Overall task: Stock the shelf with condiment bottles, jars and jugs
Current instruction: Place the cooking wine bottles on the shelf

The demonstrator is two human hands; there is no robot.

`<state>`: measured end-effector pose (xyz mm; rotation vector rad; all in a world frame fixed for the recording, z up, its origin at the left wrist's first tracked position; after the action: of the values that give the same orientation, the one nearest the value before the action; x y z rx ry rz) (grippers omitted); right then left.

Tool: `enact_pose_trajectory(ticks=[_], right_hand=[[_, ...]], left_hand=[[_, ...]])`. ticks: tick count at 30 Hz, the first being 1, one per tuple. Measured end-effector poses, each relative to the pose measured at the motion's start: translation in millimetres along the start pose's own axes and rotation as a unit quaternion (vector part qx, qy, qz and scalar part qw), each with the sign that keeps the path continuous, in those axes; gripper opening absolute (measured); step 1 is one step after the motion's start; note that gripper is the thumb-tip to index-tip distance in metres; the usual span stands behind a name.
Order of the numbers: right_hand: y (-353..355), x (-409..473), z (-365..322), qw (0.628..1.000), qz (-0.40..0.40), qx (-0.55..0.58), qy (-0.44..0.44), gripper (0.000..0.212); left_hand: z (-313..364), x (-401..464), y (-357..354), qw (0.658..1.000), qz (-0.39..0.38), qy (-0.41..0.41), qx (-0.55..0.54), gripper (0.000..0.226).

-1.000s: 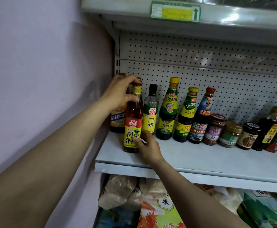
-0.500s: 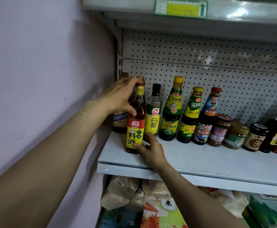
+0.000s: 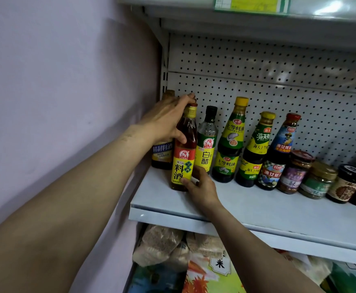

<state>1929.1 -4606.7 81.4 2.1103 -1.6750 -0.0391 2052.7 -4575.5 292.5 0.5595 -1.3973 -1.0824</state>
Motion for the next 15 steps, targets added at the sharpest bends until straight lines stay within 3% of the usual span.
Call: enact_pose_trajectory(ticks=[8,15], right_hand=[[15,15,13,0.991,0.084,-0.094,-0.035,0.037],[21,21,16,0.972,0.134,-0.180,-0.073,0.044]], left_hand=[[-9,16,-7,1.000,0.019,0.019,0.003,0.120],[-16,29,-12,0.999,0.022,0.021,0.029,0.125]])
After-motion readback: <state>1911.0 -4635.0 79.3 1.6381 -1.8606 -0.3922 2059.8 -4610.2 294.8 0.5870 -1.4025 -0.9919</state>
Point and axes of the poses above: each hand's wrist, its own x-axis towards the middle knuckle, its own y-axis out of the back of the hand, z = x × y, the point moved 10 cm from there along x, towards the middle knuckle, and after that the axes turned 4 degrees about -x, right-handed, at the moved point
